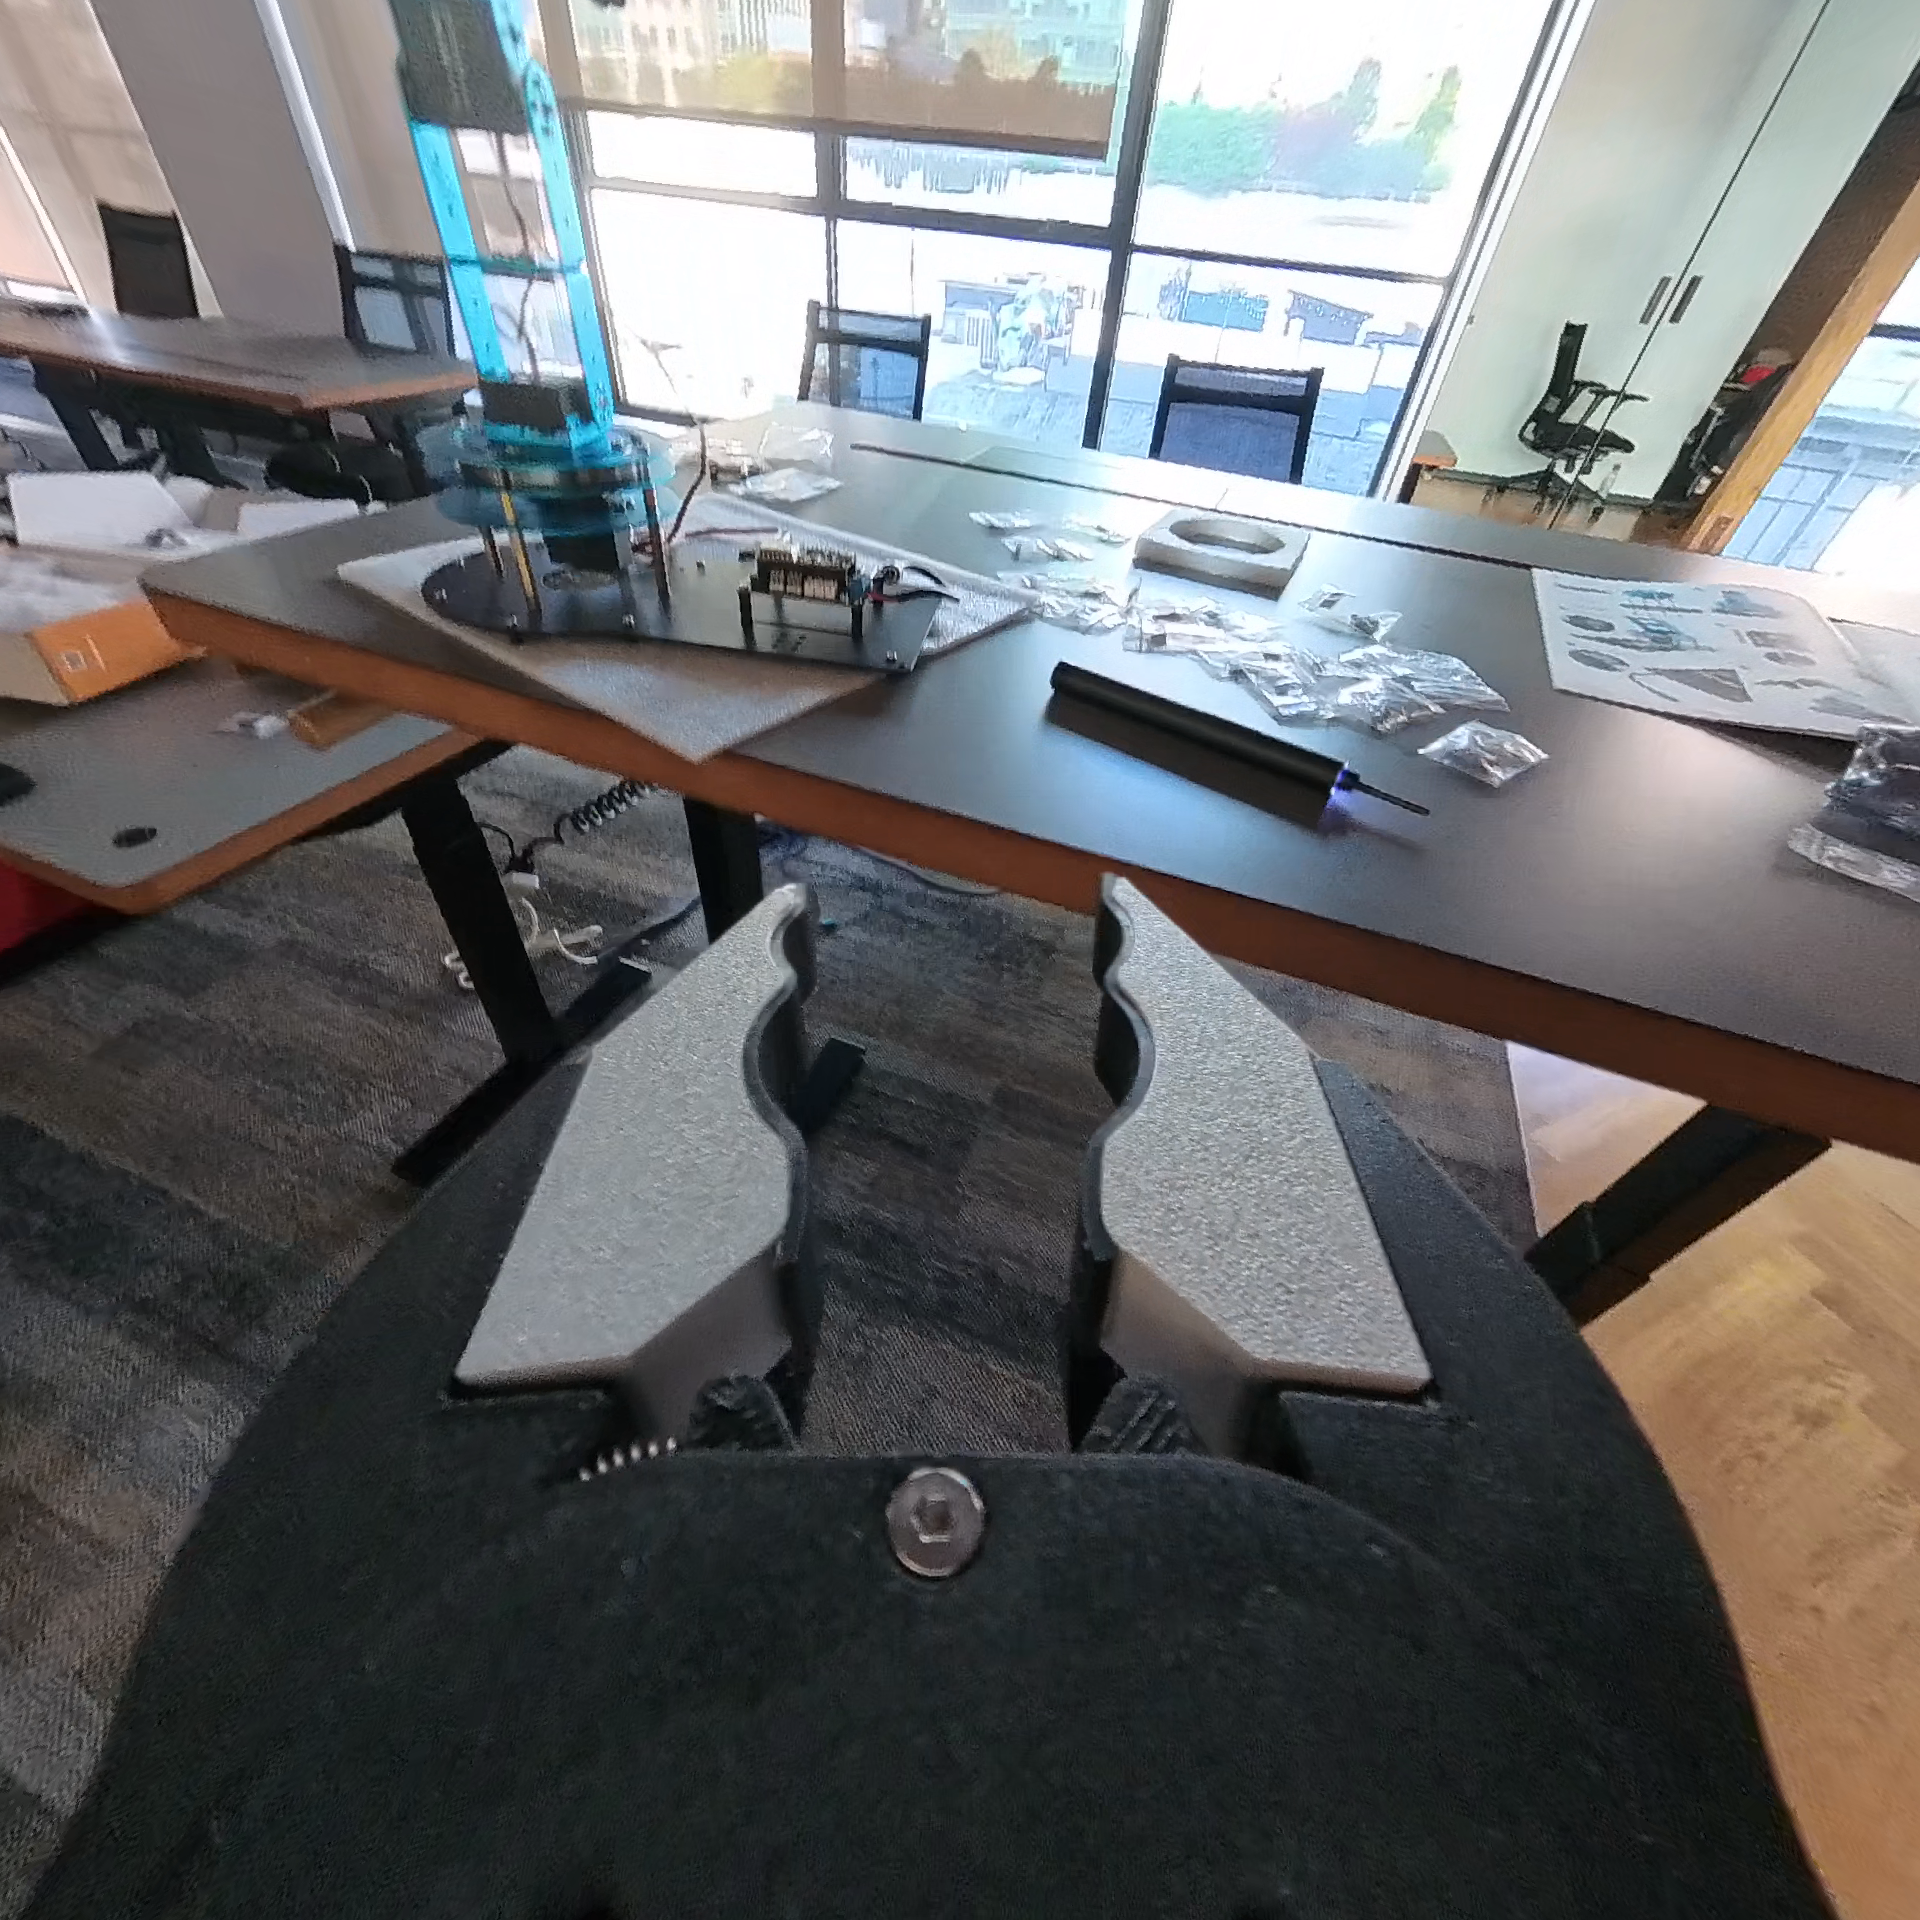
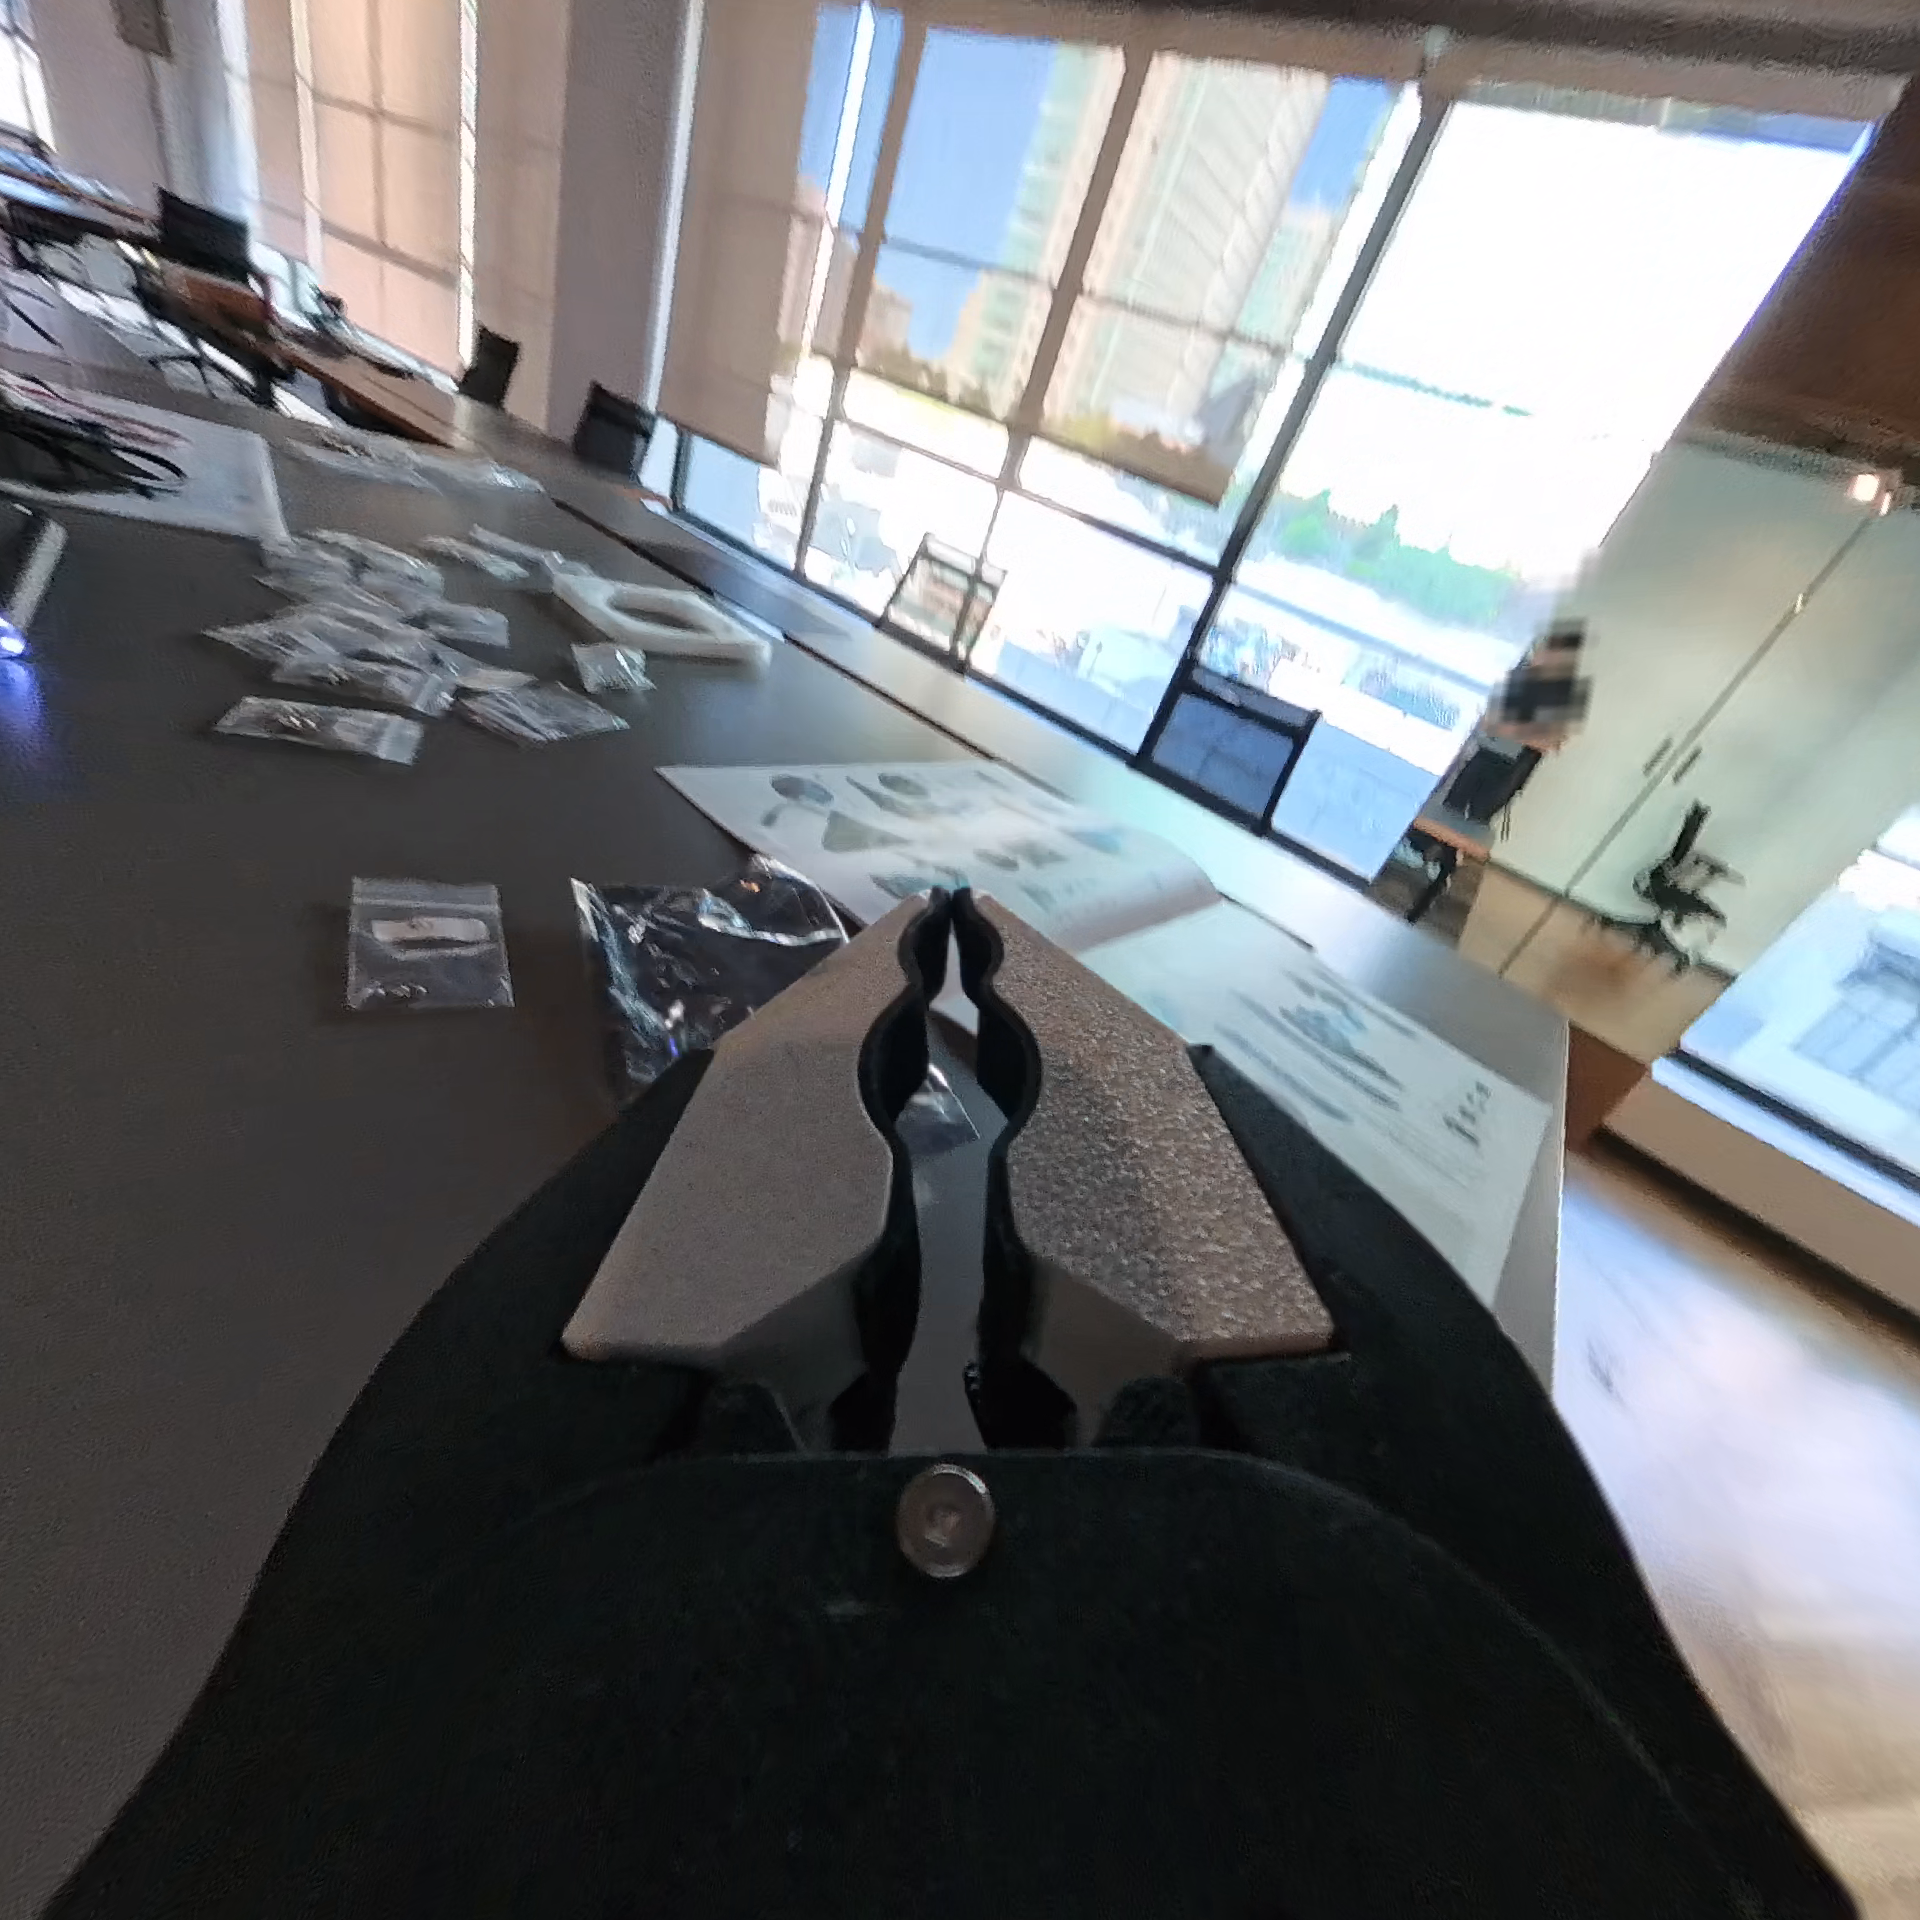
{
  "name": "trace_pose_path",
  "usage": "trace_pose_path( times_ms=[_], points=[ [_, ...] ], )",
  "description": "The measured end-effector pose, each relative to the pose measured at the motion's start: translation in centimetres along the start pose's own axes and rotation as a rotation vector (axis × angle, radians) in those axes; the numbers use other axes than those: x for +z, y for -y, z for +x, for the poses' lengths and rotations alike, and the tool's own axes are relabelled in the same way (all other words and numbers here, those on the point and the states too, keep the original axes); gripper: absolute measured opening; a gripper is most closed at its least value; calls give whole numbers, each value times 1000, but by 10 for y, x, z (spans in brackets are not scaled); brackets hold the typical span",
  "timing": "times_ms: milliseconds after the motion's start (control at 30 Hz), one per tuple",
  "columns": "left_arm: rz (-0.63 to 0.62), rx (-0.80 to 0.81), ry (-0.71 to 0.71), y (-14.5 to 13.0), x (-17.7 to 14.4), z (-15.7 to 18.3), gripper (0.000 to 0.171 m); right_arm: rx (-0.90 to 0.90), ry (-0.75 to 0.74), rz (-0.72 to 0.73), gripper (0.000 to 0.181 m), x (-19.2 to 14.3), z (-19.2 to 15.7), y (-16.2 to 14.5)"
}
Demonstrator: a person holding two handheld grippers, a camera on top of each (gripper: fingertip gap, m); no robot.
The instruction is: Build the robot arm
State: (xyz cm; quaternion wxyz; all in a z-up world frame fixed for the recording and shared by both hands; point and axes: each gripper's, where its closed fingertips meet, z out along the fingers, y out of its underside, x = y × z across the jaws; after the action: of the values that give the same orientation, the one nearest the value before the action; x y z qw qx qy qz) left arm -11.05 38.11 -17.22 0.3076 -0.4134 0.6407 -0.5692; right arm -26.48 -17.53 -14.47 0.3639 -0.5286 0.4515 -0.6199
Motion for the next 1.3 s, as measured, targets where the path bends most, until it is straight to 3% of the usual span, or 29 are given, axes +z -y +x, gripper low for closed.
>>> trace_pose_path(
  times_ms=[133, 233, 400, 500, 633, 767, 833, 933, 1033, 1167, 1300],
  points=[
    [-48, -37, 0, -27, -15, -5, 54, -69, 3, 6, 1, -2, -8, 1],
    [-77, -47, -29, -64, -18, -15, 53, -40, 18, 1, 3, -2, -9, -1],
    [-55, -67, -109, -108, -3, -46, 48, 91, -63, 90, 6, -14, 15, 11],
    [-12, -34, -113, -127, -5, -72, 49, 111, -160, 33, 10, -11, 34, -2],
    [78, 34, -106, -143, -39, -103, 49, 63, -282, -54, 15, -14, 45, -13],
    [-11, -31, -109, -163, -73, -127, 51, -70, -427, -113, 15, -28, 52, -13],
    [-39, 2, -111, -155, -88, -135, 49, -47, -442, -133, 15, -32, 49, -16],
    [-85, 196, -40, -140, -103, -155, 42, -35, -453, -147, 14, -36, 50, -18],
    [-81, 247, -87, -115, -95, -148, 45, -12, -437, -199, 15, -33, 49, -29],
    [-20, 256, -201, -68, -55, -100, 50, -44, -382, -249, 15, -24, 39, -36],
    [23, 251, -315, -34, -7, -13, 51, -144, -278, -290, 16, -11, 16, -41]
  ],
)
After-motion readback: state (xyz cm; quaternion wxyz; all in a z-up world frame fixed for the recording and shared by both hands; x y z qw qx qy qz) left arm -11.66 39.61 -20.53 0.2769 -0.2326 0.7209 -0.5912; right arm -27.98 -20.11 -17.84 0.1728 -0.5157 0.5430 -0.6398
